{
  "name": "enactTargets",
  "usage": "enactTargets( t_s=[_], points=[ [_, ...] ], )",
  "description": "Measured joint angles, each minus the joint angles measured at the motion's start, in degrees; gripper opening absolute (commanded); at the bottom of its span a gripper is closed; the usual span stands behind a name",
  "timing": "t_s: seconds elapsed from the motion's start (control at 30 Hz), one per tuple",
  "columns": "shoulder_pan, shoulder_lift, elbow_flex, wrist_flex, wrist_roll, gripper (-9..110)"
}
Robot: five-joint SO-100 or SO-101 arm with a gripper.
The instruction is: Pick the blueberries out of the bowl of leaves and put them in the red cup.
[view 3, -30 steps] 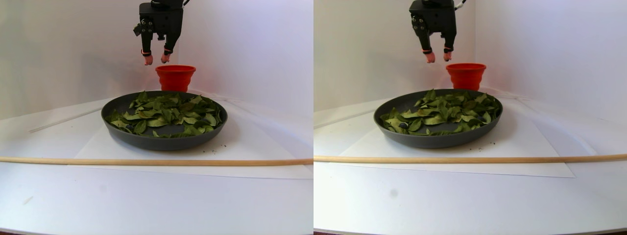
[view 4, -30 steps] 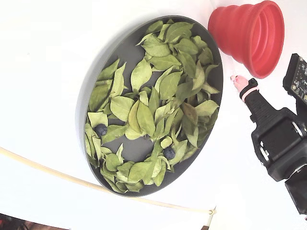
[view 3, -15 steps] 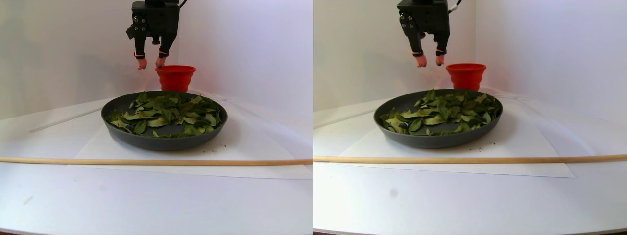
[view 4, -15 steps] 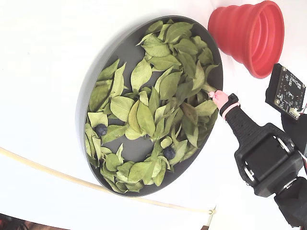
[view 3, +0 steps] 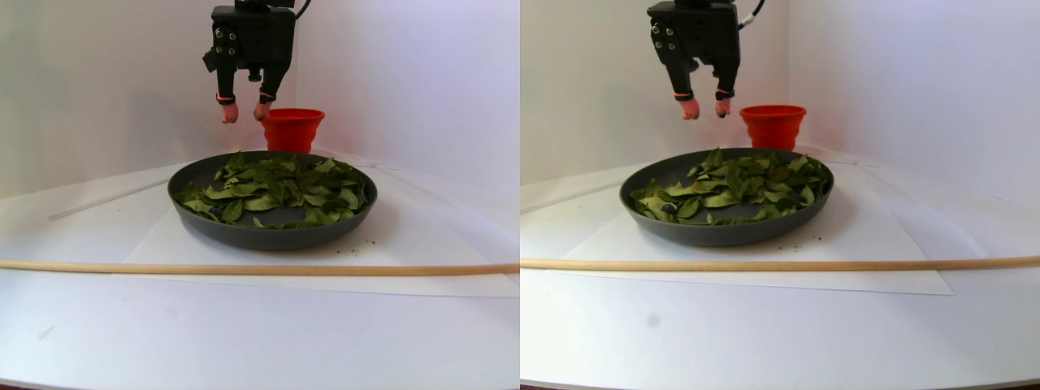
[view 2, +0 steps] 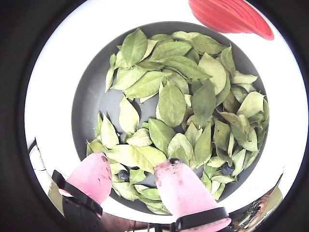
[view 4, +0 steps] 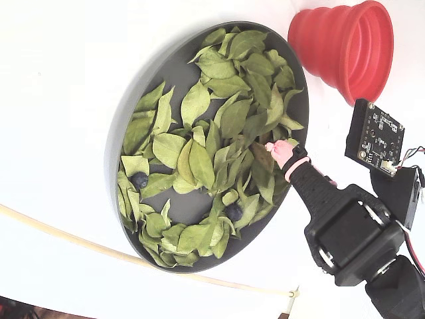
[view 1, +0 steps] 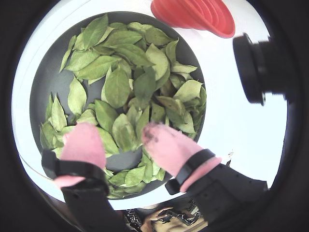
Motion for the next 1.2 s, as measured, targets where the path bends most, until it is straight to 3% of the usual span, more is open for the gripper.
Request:
enactTargets(
  t_s=[1.2],
  points=[
    [-3.3,2.9,9.3,0.5,0.6,17]
  ],
)
